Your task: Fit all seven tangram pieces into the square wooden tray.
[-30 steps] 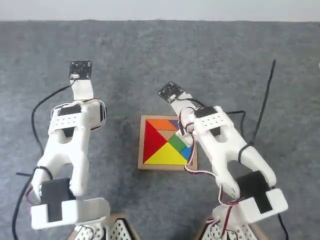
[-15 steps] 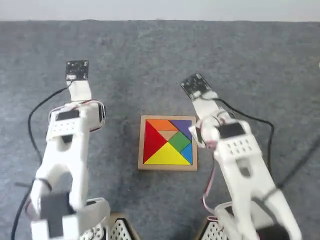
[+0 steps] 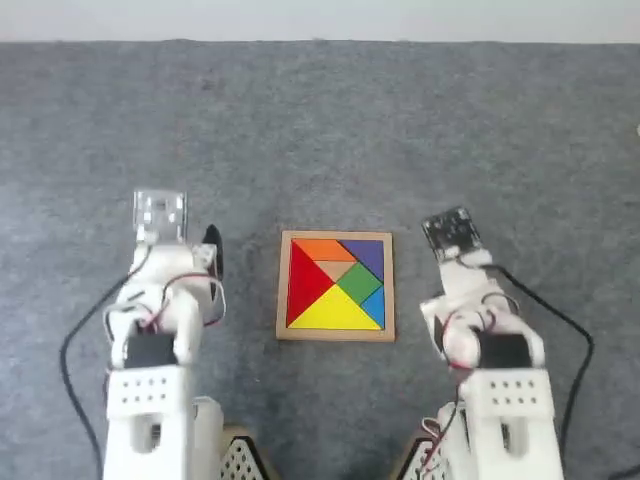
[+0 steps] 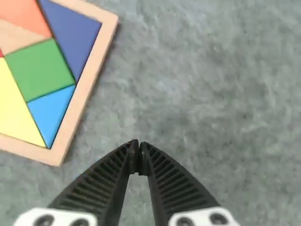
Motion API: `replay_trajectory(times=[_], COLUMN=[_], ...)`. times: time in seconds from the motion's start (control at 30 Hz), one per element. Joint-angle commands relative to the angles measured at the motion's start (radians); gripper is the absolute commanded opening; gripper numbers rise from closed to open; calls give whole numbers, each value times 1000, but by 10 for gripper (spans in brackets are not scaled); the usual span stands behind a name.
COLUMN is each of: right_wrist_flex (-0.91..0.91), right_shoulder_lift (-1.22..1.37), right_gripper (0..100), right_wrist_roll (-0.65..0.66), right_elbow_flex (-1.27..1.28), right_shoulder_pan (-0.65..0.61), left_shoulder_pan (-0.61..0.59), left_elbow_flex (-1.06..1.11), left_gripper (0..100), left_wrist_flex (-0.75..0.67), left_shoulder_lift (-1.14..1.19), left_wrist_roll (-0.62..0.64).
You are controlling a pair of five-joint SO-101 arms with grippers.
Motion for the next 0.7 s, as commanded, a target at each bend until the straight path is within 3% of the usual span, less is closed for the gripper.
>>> replay_trajectory(times=[0.0, 0.2, 0.67], right_wrist_flex=[28, 81, 119], right_shoulder_lift=[-173, -328, -587], right_gripper=[7, 7, 7], right_wrist_roll=[15, 91, 95], right_elbow_flex=[35, 137, 351], right_shoulder_pan=[51, 130, 245], left_shoulder_pan=[9, 8, 2], left_elbow_flex=[127, 268, 260], left_gripper=[148, 148, 152], left_wrist_flex=[-17, -11, 393], left_shoulder_lift=[-224, -448, -669], left_wrist_roll=[9, 11, 9])
